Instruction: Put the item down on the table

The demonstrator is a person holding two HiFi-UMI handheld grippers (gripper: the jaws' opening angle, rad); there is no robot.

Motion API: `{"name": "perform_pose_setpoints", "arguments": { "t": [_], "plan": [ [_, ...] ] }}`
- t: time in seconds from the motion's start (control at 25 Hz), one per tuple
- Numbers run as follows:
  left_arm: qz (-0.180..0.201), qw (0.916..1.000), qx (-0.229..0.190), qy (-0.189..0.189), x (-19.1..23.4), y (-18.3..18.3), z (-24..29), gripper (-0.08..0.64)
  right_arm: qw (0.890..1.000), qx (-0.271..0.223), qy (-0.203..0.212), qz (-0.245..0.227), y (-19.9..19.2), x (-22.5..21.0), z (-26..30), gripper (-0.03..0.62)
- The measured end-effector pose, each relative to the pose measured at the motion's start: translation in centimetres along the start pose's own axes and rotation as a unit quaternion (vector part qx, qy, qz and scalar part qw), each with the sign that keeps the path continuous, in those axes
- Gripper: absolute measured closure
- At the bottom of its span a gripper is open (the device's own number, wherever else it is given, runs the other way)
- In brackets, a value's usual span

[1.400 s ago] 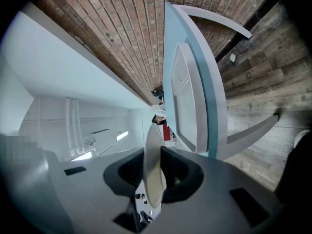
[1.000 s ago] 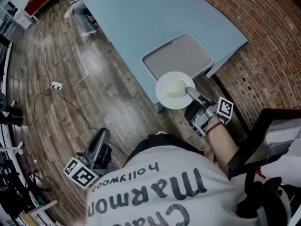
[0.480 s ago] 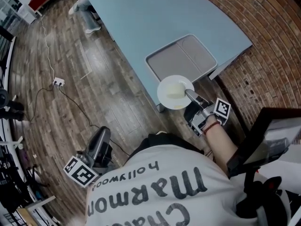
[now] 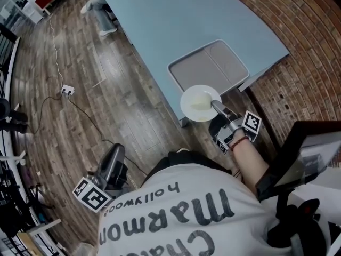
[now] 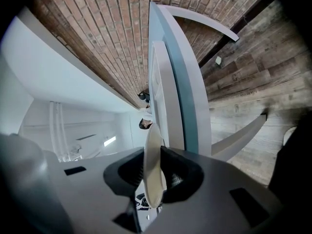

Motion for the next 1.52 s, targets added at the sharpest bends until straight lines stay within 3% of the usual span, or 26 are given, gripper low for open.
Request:
{"name": "perform_pose_setpoints", "arguments": {
  "t": [0.24, 0.72, 0.96, 1.52],
  "plan": [
    [-0.005, 1.0, -0.001, -0.002, -0.2, 0.1, -0.1, 0.497, 1.0, -0.012, -0.004, 0.011, -0.1, 0.3, 0.1, 0.52],
    [-0.006, 0.9999, -0.007, 0.01, 0.1, -0.1, -0.4, 0.497, 1.0, -0.011, -0.018, -0.014, 0.3, 0.2, 0.5, 0.52],
    [-0.004, 0.9999, -0.006, 0.014, 0.3, -0.2, -0.5, 0.497, 0.998, -0.023, -0.035, -0.037, 0.6, 0.3, 0.5, 0.52],
    [-0.005, 0.9998, 0.002, 0.018, 0.7, -0.6, -0.2, 0.497, 0.995, -0.049, -0.081, -0.035, 0.9, -0.6, 0.0, 0.52]
  ]
}}
Point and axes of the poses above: the fingertips, and each gripper's own axes: z forward along the fingers, x to its left, y out of its top, the point moved 3 cm from there along -z, backward along the fingers, and after that the axes turned 4 degrees about y, right-handed, at the moved point
